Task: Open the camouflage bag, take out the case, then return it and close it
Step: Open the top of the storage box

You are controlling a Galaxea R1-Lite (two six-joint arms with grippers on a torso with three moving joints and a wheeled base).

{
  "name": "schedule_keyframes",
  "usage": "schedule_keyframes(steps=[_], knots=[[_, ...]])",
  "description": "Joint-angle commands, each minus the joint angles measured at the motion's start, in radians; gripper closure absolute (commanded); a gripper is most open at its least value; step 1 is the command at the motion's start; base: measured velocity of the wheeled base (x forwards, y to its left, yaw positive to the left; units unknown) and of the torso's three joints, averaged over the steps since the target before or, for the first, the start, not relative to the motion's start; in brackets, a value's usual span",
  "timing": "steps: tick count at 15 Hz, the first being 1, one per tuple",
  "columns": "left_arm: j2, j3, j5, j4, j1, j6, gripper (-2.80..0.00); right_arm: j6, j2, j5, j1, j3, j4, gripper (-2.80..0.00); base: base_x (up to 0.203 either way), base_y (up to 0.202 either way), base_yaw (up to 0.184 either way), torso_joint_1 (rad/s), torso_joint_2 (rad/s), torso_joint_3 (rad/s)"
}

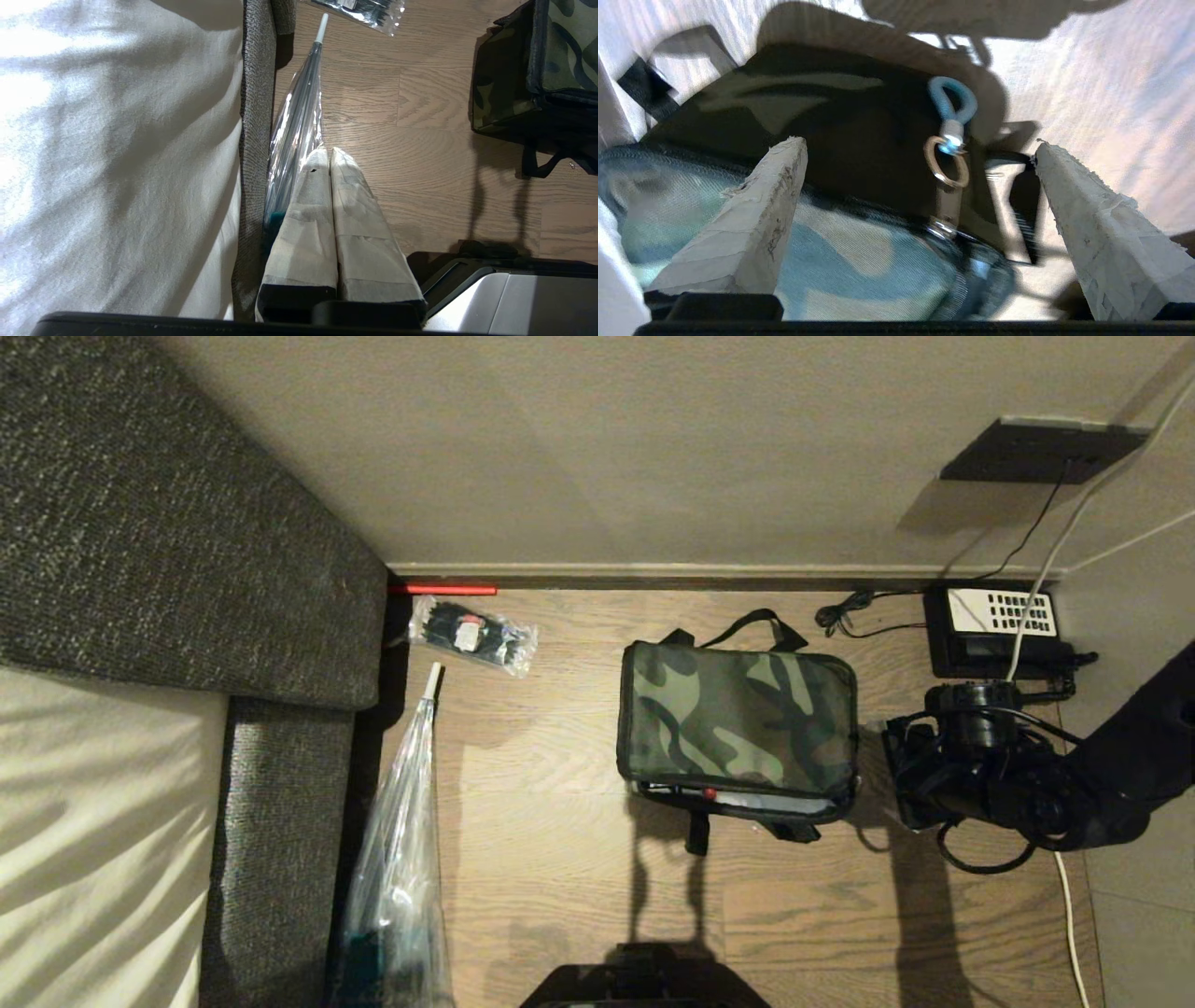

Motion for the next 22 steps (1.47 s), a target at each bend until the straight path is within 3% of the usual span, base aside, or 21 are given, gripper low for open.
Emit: schedule_keyframes(steps=[1,17,22], knots=[[0.0,0.0,0.001,0.0,0.0,-0.001,0.0,0.035,0.034,-0.003,0.001,-0.025,-0.01,-2.8,0.0,0.0,0.0,0.0,0.0,0.0],[0.0,0.0,0.001,0.0,0.0,-0.001,0.0,0.038,0.011,0.024,0.057,0.0,-0.055,-2.8,0.0,0.0,0.0,0.0,0.0,0.0],[0.0,0.0,0.001,0.0,0.0,-0.001,0.0,-0.039,0.02,0.066,0.056,0.173,-0.313,-2.8,0.0,0.0,0.0,0.0,0.0,0.0]])
